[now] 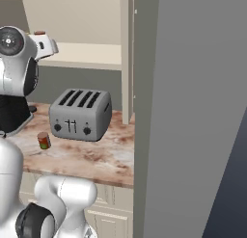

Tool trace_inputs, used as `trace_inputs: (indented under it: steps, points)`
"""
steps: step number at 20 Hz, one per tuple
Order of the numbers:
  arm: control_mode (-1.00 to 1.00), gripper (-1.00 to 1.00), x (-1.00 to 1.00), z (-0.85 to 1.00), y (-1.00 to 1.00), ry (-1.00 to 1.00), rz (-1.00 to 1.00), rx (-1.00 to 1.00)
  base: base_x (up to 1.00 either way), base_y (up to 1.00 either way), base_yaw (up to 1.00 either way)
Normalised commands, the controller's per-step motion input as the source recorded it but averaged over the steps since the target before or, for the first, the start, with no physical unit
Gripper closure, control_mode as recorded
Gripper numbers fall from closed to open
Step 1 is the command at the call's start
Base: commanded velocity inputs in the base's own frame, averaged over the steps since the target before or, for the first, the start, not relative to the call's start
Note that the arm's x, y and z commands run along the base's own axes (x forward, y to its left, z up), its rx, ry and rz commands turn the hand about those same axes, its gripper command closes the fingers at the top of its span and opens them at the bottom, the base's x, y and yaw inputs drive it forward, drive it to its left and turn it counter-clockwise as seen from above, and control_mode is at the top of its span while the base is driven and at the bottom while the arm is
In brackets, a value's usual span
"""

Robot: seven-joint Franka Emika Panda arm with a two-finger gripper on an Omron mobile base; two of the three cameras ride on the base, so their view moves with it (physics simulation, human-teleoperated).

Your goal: Pick the cans from the counter and place them in their designated side in the cabinet.

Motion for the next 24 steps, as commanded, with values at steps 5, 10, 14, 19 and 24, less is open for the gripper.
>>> trace_inputs:
  steps: [5,10,14,19,24]
  points:
    - [-1.00,1.00,0.18,-0.11,0.04,0.02,0.00,0.00,0.00,0.00,0.00]
    - [-1.00,1.00,0.22,-0.10,0.09,0.03,0.00,0.00,0.00,0.00,0.00]
    - [-1.00,1.00,0.26,-0.10,0.11,0.00,0.00,0.00,0.00,0.00,0.00]
    - [-1.00,1.00,0.26,-0.03,0.09,0.00,0.00,0.01,0.00,0.00,0.00]
    - [-1.00,1.00,0.26,-0.01,0.08,0.00,0.00,0.01,0.00,0.00,0.00]
